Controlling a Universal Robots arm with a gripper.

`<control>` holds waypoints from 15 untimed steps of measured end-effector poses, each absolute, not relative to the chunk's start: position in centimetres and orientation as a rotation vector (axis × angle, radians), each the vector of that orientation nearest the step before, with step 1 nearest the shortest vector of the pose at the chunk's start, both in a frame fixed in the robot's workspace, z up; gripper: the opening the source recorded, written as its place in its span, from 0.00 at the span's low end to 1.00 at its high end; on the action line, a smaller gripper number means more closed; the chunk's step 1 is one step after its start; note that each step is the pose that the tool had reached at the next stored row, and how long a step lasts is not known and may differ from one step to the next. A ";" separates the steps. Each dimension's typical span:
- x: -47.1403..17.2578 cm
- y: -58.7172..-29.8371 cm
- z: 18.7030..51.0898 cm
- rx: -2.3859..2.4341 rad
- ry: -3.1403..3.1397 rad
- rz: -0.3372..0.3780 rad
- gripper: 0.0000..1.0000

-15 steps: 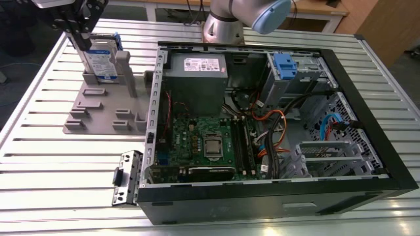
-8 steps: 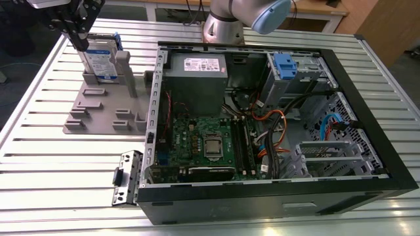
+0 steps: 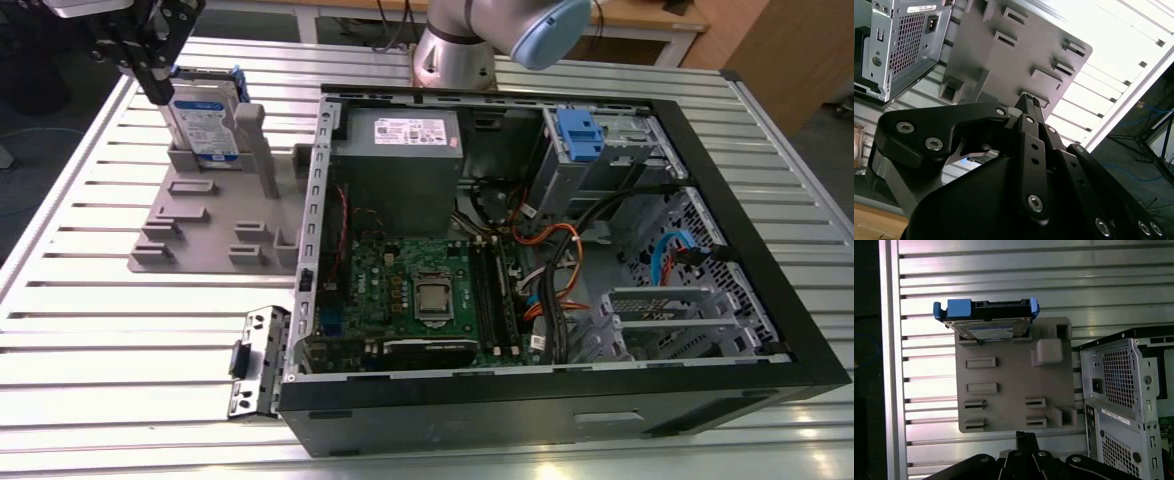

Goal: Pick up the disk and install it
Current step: 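Reach for the disk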

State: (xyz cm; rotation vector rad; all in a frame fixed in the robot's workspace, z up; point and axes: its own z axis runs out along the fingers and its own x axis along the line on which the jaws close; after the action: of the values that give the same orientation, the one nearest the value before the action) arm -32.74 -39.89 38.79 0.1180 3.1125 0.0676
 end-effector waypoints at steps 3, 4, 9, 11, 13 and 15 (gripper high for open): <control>-33.0 -39.9 38.8 0.118 3.112 0.068 0.10; -33.0 -39.9 38.8 0.118 3.113 0.068 0.10; -33.4 -39.9 38.7 0.118 3.112 0.068 0.10; -33.6 -39.9 38.7 0.118 3.112 0.068 0.10; -33.8 -39.9 38.7 0.118 3.113 0.068 0.10; -33.9 -39.9 38.6 0.118 3.113 0.068 0.10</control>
State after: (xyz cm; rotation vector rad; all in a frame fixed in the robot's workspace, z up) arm -33.93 -39.89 38.64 0.1180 3.1125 0.0676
